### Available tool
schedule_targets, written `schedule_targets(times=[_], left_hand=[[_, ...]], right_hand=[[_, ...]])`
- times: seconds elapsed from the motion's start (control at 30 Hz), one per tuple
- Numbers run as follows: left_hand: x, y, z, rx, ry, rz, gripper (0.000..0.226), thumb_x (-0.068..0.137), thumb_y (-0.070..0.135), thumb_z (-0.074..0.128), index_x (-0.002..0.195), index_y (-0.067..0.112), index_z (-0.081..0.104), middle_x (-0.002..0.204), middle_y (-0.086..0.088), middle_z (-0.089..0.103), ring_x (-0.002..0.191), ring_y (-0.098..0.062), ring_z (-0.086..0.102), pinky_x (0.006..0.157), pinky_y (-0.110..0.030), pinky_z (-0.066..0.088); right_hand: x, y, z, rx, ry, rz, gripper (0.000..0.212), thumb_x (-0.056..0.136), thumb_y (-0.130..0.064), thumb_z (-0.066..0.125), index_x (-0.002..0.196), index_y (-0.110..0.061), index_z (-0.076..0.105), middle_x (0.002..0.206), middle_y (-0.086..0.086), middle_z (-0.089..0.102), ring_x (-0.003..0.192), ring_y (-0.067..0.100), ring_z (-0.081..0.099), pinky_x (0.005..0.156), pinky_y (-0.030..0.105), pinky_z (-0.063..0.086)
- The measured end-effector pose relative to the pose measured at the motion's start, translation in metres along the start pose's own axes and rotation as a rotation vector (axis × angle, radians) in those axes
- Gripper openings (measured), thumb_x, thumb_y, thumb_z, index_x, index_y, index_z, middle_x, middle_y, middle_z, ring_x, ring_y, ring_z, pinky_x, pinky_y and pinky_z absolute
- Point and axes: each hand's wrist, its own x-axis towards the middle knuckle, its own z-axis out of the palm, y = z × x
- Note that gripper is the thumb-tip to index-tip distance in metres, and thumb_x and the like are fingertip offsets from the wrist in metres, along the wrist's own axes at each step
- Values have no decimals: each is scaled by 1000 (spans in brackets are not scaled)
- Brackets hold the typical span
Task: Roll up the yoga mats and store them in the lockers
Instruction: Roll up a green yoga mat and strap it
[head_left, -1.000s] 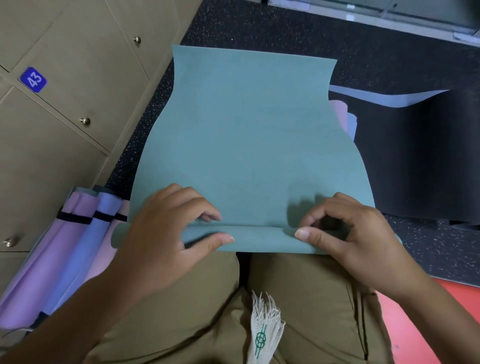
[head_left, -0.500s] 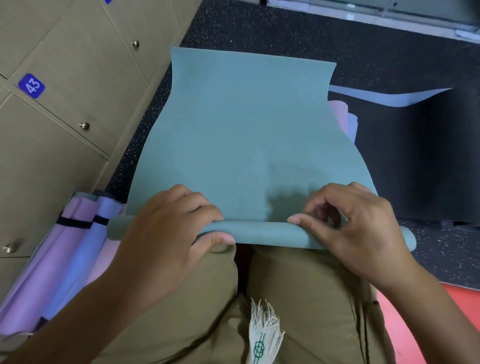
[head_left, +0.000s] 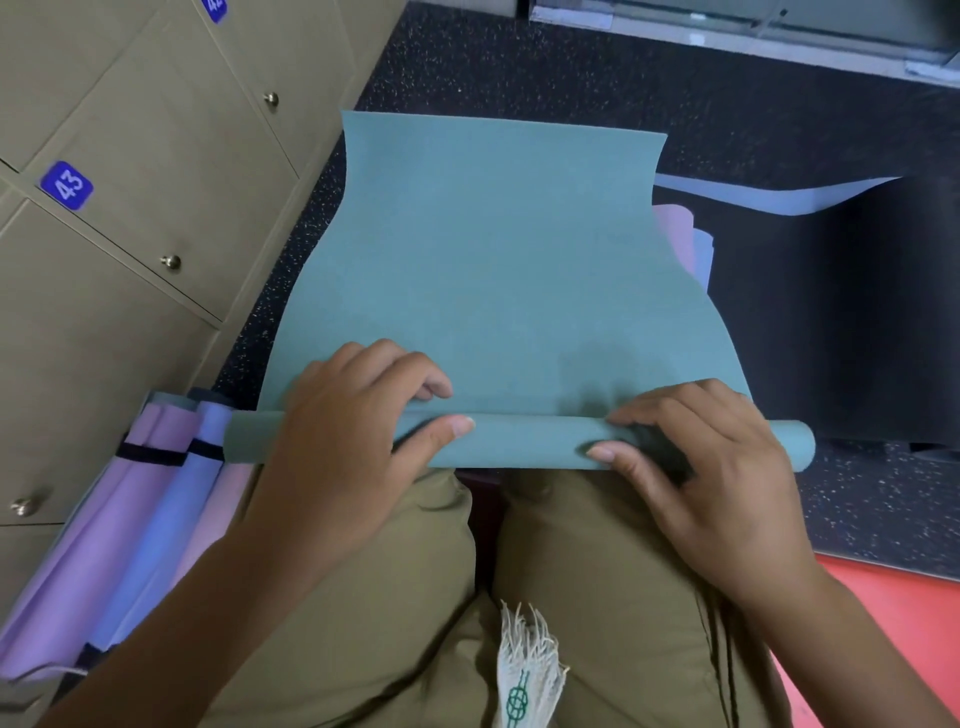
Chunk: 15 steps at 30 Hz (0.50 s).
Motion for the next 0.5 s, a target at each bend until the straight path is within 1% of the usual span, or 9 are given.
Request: schedule_targets(times=[0.07,0.13,0.17,0.23,0.3,0.33,0.4,0.47,0.5], left_hand=[[-3,5,3,52,51,42,20,93,44,61,87,26,64,86,15,57,82,-15,52,73,-43,44],[-8,8,6,130,102,88,18,96,38,62,85,23,65,85,12,59,80,-21,53,72,-44,42],[-11,10,8,165,126,104,20,97,38,62,86,22,66,87,11,60,81,-23,54,73,-42,41],[-16,11,10,206,150,117,30,95,48,63,90,19,70,92,8,65,86,-25,57,77,-41,40],[-21,12,13,231,145,112,43,89,58,66,95,16,72,97,6,68,91,-26,60,80,-43,42],[-23,12,14,237,141,108,46,87,59,68,97,15,73,100,5,69,93,-27,61,82,-43,43],[-24,12,17,243,146,103,41,89,55,68,99,15,73,101,5,69,94,-27,62,83,-43,43],[-21,10,18,238,153,88,36,92,50,66,100,16,73,101,6,69,95,-26,61,85,-42,42],[-19,10,19,224,151,78,34,93,50,65,100,17,73,101,7,69,95,-25,61,85,-41,42]], right_hand=[[7,2,0,37,-30,35,33,96,-50,62,93,-18,72,90,-8,67,82,19,59,74,41,48],[15,4,-2,98,-95,96,34,93,-56,61,90,-24,70,88,-14,65,83,13,59,74,36,48],[19,4,-3,126,-139,140,34,91,-60,60,89,-28,69,86,-16,63,84,9,58,75,33,48],[28,4,-7,160,-232,225,33,88,-66,60,86,-33,66,85,-17,63,87,5,58,74,29,48],[35,5,-9,177,-299,276,34,81,-68,60,84,-35,65,84,-16,64,89,3,57,73,28,47],[39,6,-10,183,-318,288,36,78,-70,58,83,-35,66,83,-16,64,91,2,56,74,26,46],[42,5,-9,191,-303,278,41,76,-72,55,82,-34,67,82,-16,64,92,3,54,74,21,42],[41,3,-5,166,-201,213,37,84,-64,57,81,-29,67,81,-16,62,86,7,52,73,18,40],[38,1,-2,143,-133,177,34,90,-57,60,81,-25,67,81,-15,61,82,8,49,73,19,39]])
